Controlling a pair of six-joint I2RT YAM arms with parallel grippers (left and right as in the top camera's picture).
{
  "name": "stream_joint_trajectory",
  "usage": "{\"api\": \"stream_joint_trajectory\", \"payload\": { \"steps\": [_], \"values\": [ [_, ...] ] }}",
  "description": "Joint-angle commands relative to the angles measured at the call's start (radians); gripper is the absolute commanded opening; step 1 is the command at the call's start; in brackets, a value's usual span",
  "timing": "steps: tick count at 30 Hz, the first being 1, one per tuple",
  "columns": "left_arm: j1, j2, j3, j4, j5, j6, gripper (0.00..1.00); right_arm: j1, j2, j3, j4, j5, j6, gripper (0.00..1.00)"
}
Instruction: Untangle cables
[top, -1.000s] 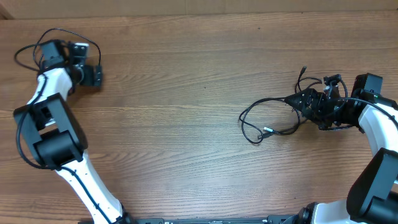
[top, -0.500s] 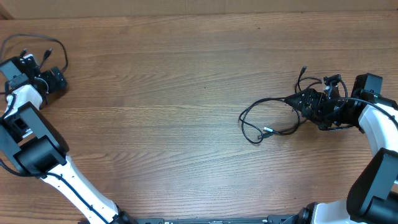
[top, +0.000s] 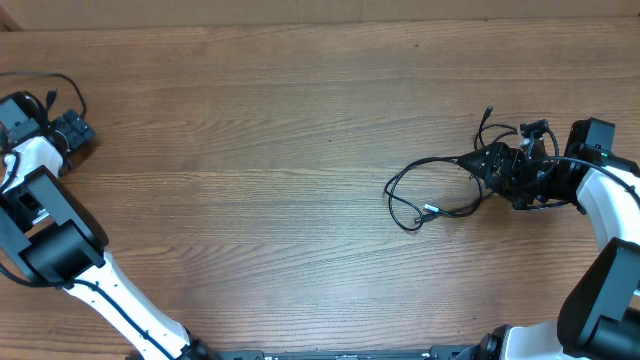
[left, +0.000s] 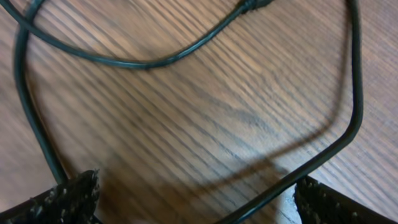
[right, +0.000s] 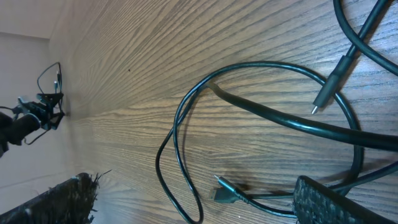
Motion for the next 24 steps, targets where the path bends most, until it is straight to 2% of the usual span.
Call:
{"api": "stream_joint_trajectory", "payload": {
  "steps": [1, 5, 11, 13, 17, 24],
  "values": [
    [0.006, -0.138, 0.069, -0.023, -0.040, -0.020, 1.00, 0.006, 0.003, 0.003, 0.003, -0.005, 0.002, 1.00],
    [-0.008, -0.259, 0.083, -0.044, 0.034, 0.040, 1.00, 0.006, 0.003, 0.003, 0.003, -0.005, -0.002, 1.00],
    [-0.056, -0.459, 0.085, -0.105, 0.036, 0.109, 1.00, 0.006, 0.003, 0.003, 0.004, -0.005, -0.010, 1.00],
    [-0.093, -0.514, 0.085, -0.183, 0.043, 0.132, 1.00, 0.006, 0.003, 0.003, 0.005, -0.005, -0.009, 1.00],
    [-0.198, -0.590, 0.085, -0.403, 0.190, 0.136, 1.00, 0.006, 0.003, 0.003, 0.018, -0.006, -0.008, 1.00],
    [-0.456, -0.591, 0.080, -0.730, 0.201, 0.148, 1.00, 0.006, 0.003, 0.003, 0.004, -0.024, -0.008, 1.00]
  ]
}}
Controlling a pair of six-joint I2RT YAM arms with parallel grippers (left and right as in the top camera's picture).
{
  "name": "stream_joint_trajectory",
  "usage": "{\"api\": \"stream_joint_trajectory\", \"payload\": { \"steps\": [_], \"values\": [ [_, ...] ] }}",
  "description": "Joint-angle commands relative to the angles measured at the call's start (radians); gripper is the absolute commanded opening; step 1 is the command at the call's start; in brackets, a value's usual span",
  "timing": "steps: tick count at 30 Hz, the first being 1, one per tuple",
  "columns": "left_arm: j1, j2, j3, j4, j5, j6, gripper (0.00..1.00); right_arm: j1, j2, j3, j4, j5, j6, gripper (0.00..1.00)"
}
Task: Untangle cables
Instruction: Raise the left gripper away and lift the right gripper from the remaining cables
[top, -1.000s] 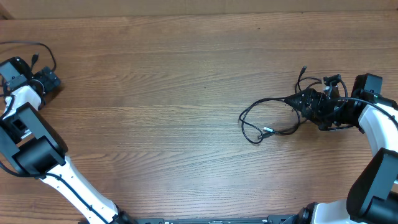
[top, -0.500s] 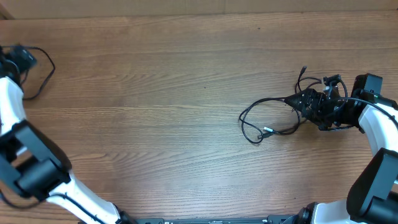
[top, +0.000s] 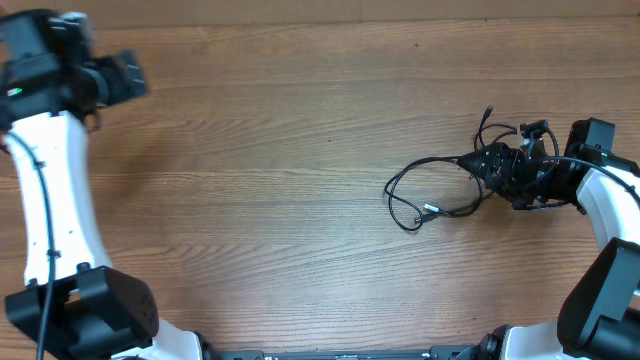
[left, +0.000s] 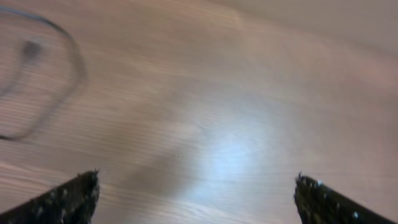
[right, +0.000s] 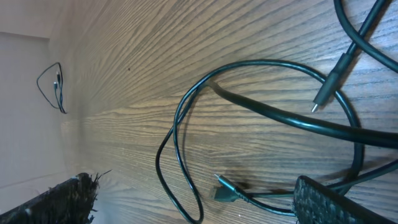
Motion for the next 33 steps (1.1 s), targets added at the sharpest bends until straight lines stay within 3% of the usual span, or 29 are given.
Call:
{"api": "stream_joint_trajectory", "payload": {
  "steps": [1, 4, 8, 11, 14, 19, 21, 23, 24, 33],
  "values": [
    [-0.132, -0.005, 0.001, -0.108, 0.035, 0.041, 1.00, 0.006, 0.003, 0.003, 0.013, -0.036, -0.007, 1.00],
    [-0.223, 0.000, -0.003, -0.197, 0.016, 0.047, 1.00, 0.006, 0.003, 0.003, 0.055, -0.061, 0.091, 1.00],
    [-0.318, 0.000, -0.018, -0.230, 0.014, 0.046, 1.00, 0.007, 0.003, 0.003, 0.136, -0.061, 0.399, 1.00],
    [-0.375, 0.000, -0.018, -0.230, 0.017, 0.046, 1.00, 0.008, 0.003, 0.003, 0.167, -0.057, 0.541, 1.00],
    [-0.414, 0.000, -0.018, -0.228, 0.017, 0.046, 1.00, 0.017, 0.003, 0.003, 0.186, -0.041, 0.613, 1.00],
    [-0.441, 0.000, -0.018, -0.228, 0.017, 0.046, 1.00, 0.045, 0.003, 0.003, 0.185, -0.011, 0.613, 1.00],
    [-0.441, 0.000, -0.018, -0.228, 0.017, 0.046, 1.00, 0.069, 0.003, 0.003, 0.186, 0.044, 0.614, 0.90],
    [-0.441, 0.000, -0.018, -0.228, 0.017, 0.046, 1.00, 0.095, 0.003, 0.003, 0.186, 0.139, 0.626, 0.74],
    [-0.441, 0.000, -0.018, -0.228, 0.017, 0.046, 1.00, 0.105, 0.003, 0.003, 0.186, 0.184, 0.652, 0.71],
    [-0.441, 0.000, -0.018, -0.228, 0.017, 0.046, 1.00, 0.192, 0.003, 0.003, 0.156, 0.645, 0.941, 0.68]
  ]
}}
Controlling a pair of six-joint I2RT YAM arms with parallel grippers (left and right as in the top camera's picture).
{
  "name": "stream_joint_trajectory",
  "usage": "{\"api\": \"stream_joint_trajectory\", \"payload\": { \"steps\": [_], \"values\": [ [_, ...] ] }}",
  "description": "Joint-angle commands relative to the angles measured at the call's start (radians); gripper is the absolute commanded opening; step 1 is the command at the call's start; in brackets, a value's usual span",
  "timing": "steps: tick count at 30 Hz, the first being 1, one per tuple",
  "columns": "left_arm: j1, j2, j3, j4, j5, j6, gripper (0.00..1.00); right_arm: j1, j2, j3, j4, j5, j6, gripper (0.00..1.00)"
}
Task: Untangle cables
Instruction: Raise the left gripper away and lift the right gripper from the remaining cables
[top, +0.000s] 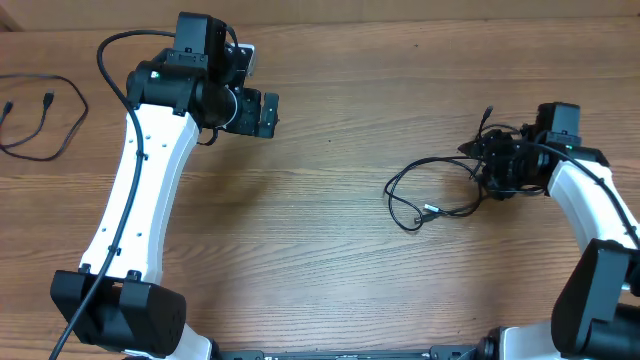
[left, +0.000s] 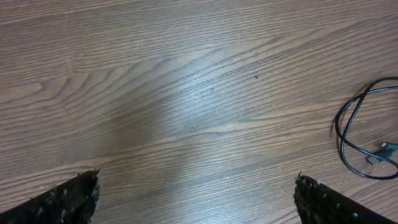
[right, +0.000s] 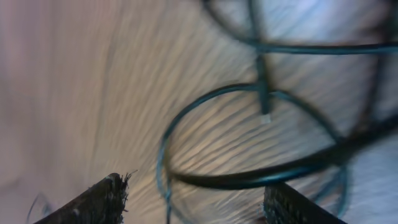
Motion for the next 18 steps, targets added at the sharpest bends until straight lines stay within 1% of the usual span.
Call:
{"api": "stream_joint_trajectory", "payload": {
  "steps": [1, 2, 3, 4, 5, 8, 12, 14, 18],
  "values": [
    [-0.004, -0.001, -0.015, 0.000, 0.001, 0.019, 1.00, 0.018, 0.002, 0.003, -0.009, 0.227, 0.148, 0.67],
    [-0.004, 0.000, -0.015, 0.000, 0.001, 0.019, 1.00, 0.021, 0.002, 0.003, -0.009, 0.239, 0.168, 0.62],
    [-0.004, 0.000, -0.015, 0.000, 0.001, 0.019, 1.00, 0.021, 0.002, 0.003, -0.005, 0.237, 0.173, 0.38],
    [-0.004, -0.001, -0.015, 0.000, 0.001, 0.019, 1.00, 0.021, 0.002, 0.003, -0.006, 0.238, 0.172, 0.10],
    [-0.004, 0.000, -0.015, 0.000, 0.001, 0.019, 1.00, 0.021, 0.002, 0.003, -0.009, 0.239, 0.172, 0.04],
    [-0.004, -0.001, -0.015, 0.000, 0.001, 0.019, 1.00, 0.021, 0.000, 0.006, -0.038, 0.225, 0.163, 0.04],
    [-0.004, 0.000, -0.015, 0.000, 0.001, 0.019, 1.00, 0.021, -0.026, 0.055, -0.111, 0.200, 0.100, 0.04],
    [-0.004, -0.001, -0.015, 0.000, 0.001, 0.019, 1.00, 0.021, -0.047, 0.109, -0.156, 0.199, 0.067, 0.04],
    [-0.004, -0.001, -0.015, 0.000, 0.001, 0.019, 1.00, 0.021, -0.106, 0.325, -0.297, 0.154, -0.023, 0.04]
  ]
}}
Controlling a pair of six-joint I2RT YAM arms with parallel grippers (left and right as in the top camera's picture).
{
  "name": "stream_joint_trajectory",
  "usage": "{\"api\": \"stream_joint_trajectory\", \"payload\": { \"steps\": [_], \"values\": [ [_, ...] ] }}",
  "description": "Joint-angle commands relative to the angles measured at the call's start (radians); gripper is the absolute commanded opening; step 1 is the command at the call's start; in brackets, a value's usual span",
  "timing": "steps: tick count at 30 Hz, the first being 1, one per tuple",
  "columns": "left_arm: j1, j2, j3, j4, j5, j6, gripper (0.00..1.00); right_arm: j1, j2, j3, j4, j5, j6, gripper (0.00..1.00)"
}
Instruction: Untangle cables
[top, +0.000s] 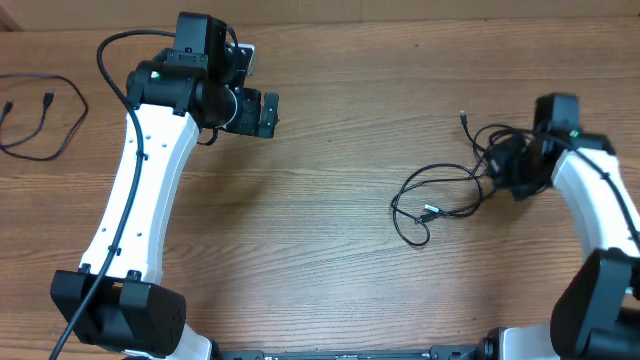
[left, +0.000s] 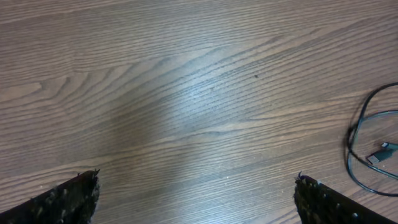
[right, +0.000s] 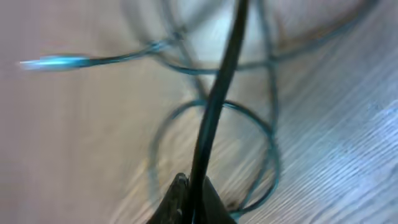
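Observation:
A tangle of thin black cables (top: 445, 195) lies right of the table's middle, its loops trailing left from my right gripper (top: 515, 165). That gripper is shut on one thick black strand (right: 214, 118), which runs up from the pinched fingertips in the blurred right wrist view. A plug end (top: 430, 211) sits inside the lower loop. My left gripper (top: 262, 113) hangs open over bare wood at the upper left-middle, far from the tangle; the loop's edge (left: 367, 146) shows at the right of its view. A separated cable (top: 40, 115) lies at the far left edge.
The wooden table (top: 320, 250) carries only the cables and both white arms. The left arm (top: 130, 210) slants across the left third of the table.
My right gripper has shut on a strand of the tangle and shifted slightly right, dragging the loops rightward and upward. The left arm has not moved.
My left gripper stood open over a lone cable at the far left edge while the right sat open at the tangle. The left arm then left that cable there and swung to the upper left-middle. The right gripper is now shut on a tangle strand.

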Motion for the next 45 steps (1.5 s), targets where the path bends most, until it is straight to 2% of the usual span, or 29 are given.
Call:
{"api": "stream_joint_trajectory", "payload": {
  "steps": [1, 8, 13, 17, 20, 23, 26, 28, 30, 32, 36, 41, 45],
  "values": [
    [-0.004, 0.000, -0.014, 0.000, 0.001, 0.019, 1.00, 0.006, -0.091, 0.209, -0.061, -0.067, -0.102, 0.04],
    [-0.004, 0.000, -0.014, 0.000, 0.001, 0.019, 1.00, 0.007, -0.124, 0.591, -0.237, -0.234, -0.134, 0.04],
    [-0.004, 0.000, -0.014, 0.000, 0.001, 0.019, 1.00, 0.026, -0.148, 0.741, -0.275, -0.286, -0.201, 0.04],
    [-0.004, 0.000, -0.014, 0.000, 0.001, 0.019, 1.00, 0.071, -0.157, 0.753, -0.365, -0.107, -0.290, 0.03],
    [-0.004, -0.001, -0.014, 0.000, 0.001, 0.019, 1.00, 0.098, -0.129, 0.752, -0.511, 0.055, -0.341, 0.04],
    [-0.004, 0.000, -0.014, 0.000, 0.001, 0.019, 1.00, 0.100, -0.070, 0.752, -0.757, 0.315, -0.310, 0.04],
    [-0.004, -0.001, -0.014, 0.000, 0.001, 0.019, 1.00, 0.100, -0.065, 0.733, -0.760, 0.402, -0.254, 0.04],
    [-0.004, -0.001, -0.014, 0.000, 0.001, 0.019, 1.00, 0.100, -0.065, 0.735, -0.743, 0.457, -0.152, 0.04],
    [-0.004, -0.001, -0.014, 0.000, 0.001, 0.019, 1.00, 0.100, -0.063, 0.735, -0.704, 0.440, -0.146, 0.04],
    [-0.004, 0.000, -0.014, 0.000, 0.001, 0.019, 1.00, 0.100, -0.063, 0.735, -0.673, 0.410, -0.149, 0.04],
    [-0.004, 0.000, -0.014, 0.000, 0.001, 0.019, 1.00, 0.100, -0.063, 0.735, -0.590, 0.201, -0.317, 0.04],
    [-0.004, 0.000, -0.014, 0.000, 0.001, 0.019, 1.00, 0.100, -0.063, 0.735, -0.565, -0.306, -0.740, 0.04],
    [-0.004, 0.000, -0.014, 0.000, 0.001, 0.019, 1.00, 0.100, -0.063, 0.734, -0.607, -0.497, -0.934, 0.04]
  ]
}}
